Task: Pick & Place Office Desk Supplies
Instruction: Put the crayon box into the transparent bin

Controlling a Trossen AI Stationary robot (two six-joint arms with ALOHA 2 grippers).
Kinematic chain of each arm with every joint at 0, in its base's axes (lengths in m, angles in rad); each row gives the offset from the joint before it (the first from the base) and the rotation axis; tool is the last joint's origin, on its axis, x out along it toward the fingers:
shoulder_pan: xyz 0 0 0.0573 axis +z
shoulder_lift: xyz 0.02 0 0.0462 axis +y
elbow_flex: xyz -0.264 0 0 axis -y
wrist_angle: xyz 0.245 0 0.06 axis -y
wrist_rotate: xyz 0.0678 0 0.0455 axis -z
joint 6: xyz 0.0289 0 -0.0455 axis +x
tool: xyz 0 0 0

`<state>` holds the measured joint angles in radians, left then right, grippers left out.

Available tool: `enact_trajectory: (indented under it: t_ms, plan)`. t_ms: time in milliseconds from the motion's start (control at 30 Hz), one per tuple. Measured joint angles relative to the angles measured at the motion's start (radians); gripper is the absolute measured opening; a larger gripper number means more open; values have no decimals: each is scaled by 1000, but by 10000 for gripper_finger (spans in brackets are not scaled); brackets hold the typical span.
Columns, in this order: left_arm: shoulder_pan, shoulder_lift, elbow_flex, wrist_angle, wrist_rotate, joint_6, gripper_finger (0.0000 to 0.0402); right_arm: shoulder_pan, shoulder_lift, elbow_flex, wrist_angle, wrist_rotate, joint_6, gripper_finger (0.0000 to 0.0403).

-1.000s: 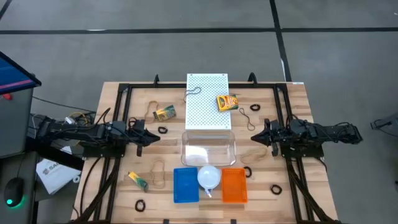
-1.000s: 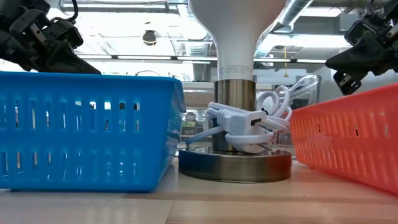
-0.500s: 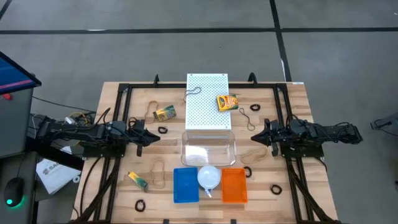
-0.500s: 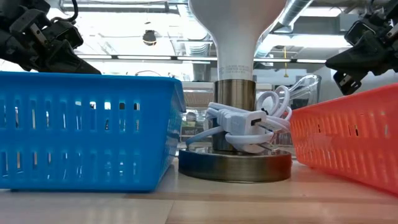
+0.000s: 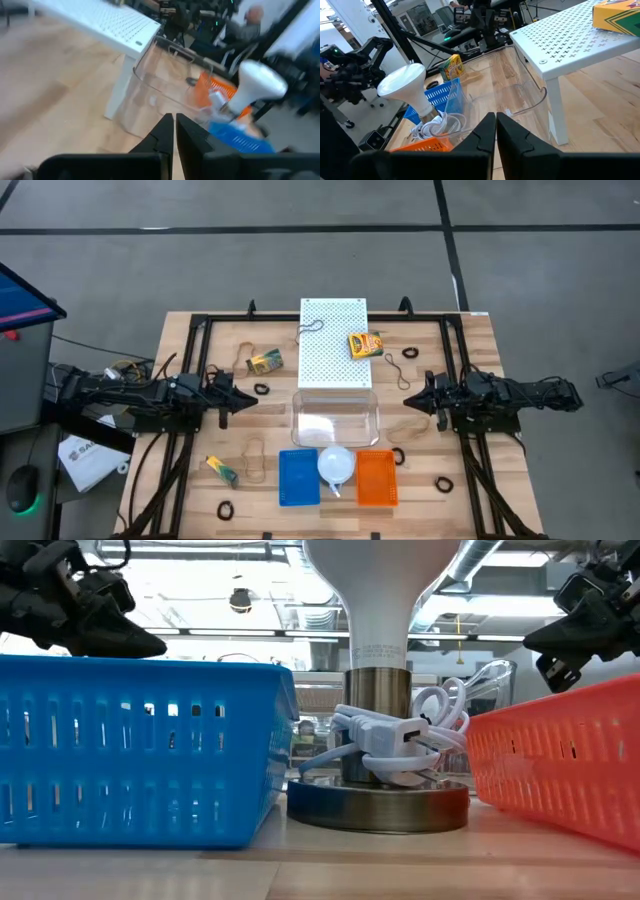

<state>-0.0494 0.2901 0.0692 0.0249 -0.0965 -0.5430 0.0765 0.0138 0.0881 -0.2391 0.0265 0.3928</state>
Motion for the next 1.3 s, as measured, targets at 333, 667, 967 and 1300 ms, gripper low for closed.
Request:
enact_trajectory:
  t_ms: [333, 667, 967, 1300]
  plan:
    - [0, 0, 0, 8, 140, -405, 13, 0, 0, 0, 0, 0, 0, 12]
    - [0, 0, 0, 9, 0, -731, 18, -21, 0, 0, 0, 0, 0, 12]
    - [0, 0, 0, 29, -81, -798, 26, -20, 0, -1, 7, 9, -108, 12]
    - [0, 22, 0, -43, -98, -772, 34, -20, -3, -3, 379, 70, 102, 12]
